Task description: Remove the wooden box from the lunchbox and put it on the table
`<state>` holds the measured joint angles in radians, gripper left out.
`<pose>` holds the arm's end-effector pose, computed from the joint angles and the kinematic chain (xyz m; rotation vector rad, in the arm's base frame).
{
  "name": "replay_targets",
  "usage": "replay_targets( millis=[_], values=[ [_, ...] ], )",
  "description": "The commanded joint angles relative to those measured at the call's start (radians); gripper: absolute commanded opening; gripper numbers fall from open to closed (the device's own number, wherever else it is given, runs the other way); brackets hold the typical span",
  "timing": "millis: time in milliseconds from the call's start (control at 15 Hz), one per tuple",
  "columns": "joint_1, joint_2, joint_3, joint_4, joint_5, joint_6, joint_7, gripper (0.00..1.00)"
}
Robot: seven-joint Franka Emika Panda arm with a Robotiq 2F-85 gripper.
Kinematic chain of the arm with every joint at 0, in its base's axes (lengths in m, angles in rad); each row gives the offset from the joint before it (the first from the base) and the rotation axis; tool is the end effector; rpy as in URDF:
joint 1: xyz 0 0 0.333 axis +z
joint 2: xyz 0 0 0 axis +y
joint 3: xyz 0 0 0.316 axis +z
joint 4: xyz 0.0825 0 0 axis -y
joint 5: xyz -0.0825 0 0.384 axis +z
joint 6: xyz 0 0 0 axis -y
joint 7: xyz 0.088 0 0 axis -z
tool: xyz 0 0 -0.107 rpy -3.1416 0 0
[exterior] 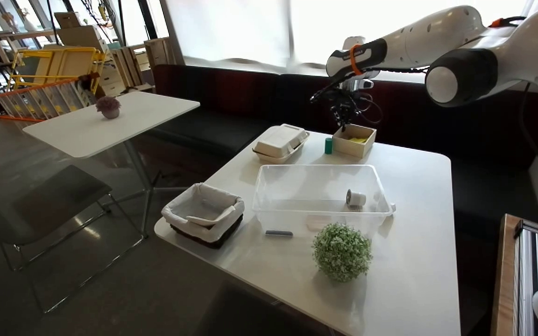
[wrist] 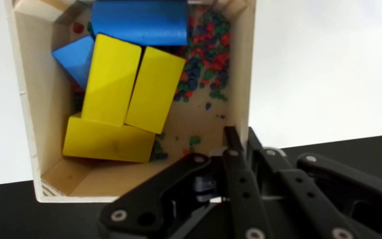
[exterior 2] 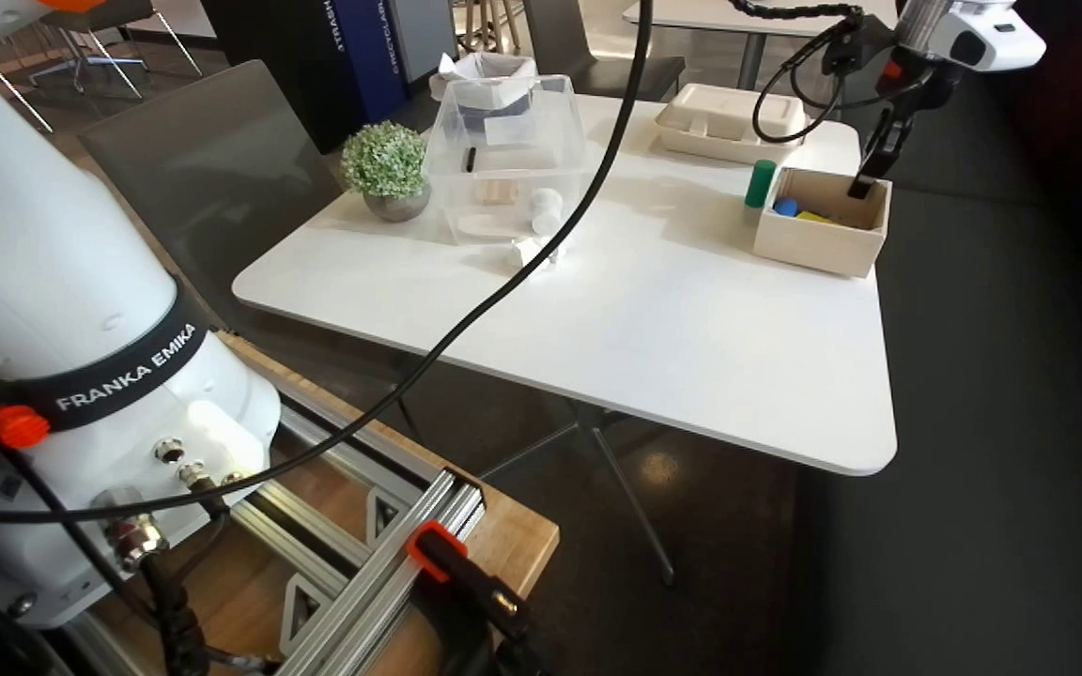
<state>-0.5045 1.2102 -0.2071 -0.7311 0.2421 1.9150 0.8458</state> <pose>0.6649 -0.4440 0.2027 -2.2652 2.1304 0.0236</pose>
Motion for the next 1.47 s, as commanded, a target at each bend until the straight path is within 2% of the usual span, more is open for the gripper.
replay_targets(
  millis=[0, 533, 600, 667, 800, 867, 1067, 1400],
  values=[
    [-0.007, 0.028, 0.006, 0.055, -0.006, -0.045, -0.032, 0.02],
    [-0.019, 0.054, 0.026, 0.105, -0.019, -0.104, -0.072, 0.02],
    [-0.01, 0.041, 0.014, 0.079, -0.005, -0.094, -0.081, 0.1],
    [-0.01, 0.041, 0.014, 0.081, -0.005, -0.101, -0.087, 0.32],
    [-0.009, 0.031, 0.018, 0.081, 0.0, -0.109, -0.098, 0.36],
    [-0.008, 0.022, 0.02, 0.081, 0.003, -0.116, -0.107, 0.4],
    [0.004, -0.038, 0.034, 0.067, 0.004, -0.174, -0.139, 0.64],
    [0.027, -0.181, 0.032, 0.047, -0.041, -0.448, -0.353, 0.99]
  ],
)
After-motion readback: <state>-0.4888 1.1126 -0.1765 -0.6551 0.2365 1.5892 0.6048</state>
